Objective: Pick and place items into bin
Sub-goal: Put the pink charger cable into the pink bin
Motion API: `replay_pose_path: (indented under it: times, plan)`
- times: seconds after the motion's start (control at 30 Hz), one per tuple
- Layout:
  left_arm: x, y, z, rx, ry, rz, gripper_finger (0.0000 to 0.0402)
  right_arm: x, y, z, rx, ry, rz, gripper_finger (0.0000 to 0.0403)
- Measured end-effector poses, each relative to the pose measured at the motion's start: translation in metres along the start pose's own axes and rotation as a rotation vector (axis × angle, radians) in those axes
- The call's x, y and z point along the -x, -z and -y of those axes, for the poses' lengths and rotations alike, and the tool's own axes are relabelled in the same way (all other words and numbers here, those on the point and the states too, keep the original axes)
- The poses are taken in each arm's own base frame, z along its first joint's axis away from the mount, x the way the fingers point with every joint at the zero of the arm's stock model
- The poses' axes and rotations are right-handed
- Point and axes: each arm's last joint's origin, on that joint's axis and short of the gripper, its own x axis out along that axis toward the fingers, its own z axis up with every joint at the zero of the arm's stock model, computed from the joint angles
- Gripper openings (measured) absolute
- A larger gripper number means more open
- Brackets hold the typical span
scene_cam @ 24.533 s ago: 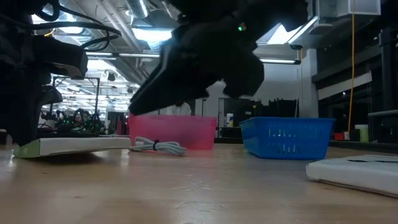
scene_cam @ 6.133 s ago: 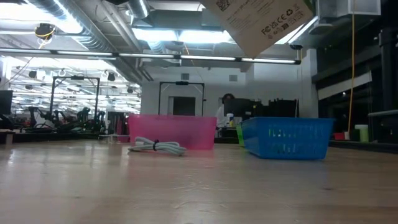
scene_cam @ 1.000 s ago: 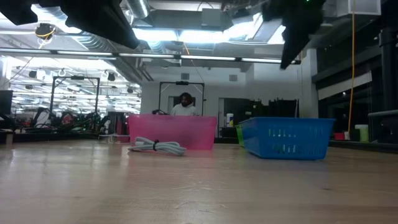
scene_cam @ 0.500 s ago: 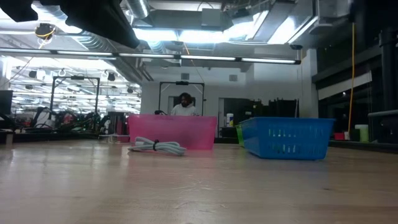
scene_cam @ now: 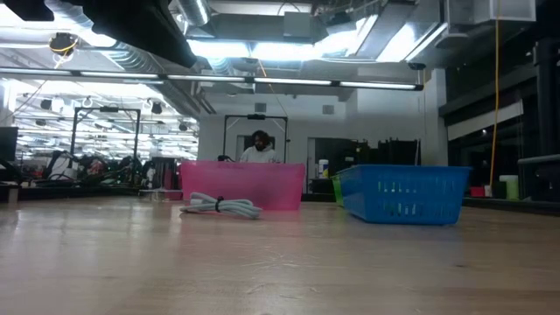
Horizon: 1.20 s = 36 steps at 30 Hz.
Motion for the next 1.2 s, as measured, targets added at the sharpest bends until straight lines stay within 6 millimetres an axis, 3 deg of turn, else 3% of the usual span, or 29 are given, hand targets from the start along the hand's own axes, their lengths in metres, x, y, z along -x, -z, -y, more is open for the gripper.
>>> replay_pose_path:
  times: [0.27, 0.6, 0.77, 1.2]
  plan:
    - [0.0, 0.0, 0.0, 0.036, 0.0, 0.0, 0.0003, -0.005, 0.051, -0.033, -0.138, 0.01, 0.007, 0.0]
    - [0.0, 0.0, 0.001, 0.047, 0.019, -0.003, 0.0005, -0.028, 0.092, -0.032, -0.272, 0.079, 0.049, 0.0006]
    - [0.0, 0.0, 0.002, 0.048, 0.059, -0.008, 0.0002, -0.028, 0.096, -0.031, -0.266, 0.08, 0.059, 0.005]
    - [0.0, 0.0, 0.003, 0.055, 0.087, -0.013, 0.0003, -0.033, 0.08, -0.037, -0.333, 0.099, 0.07, 0.019]
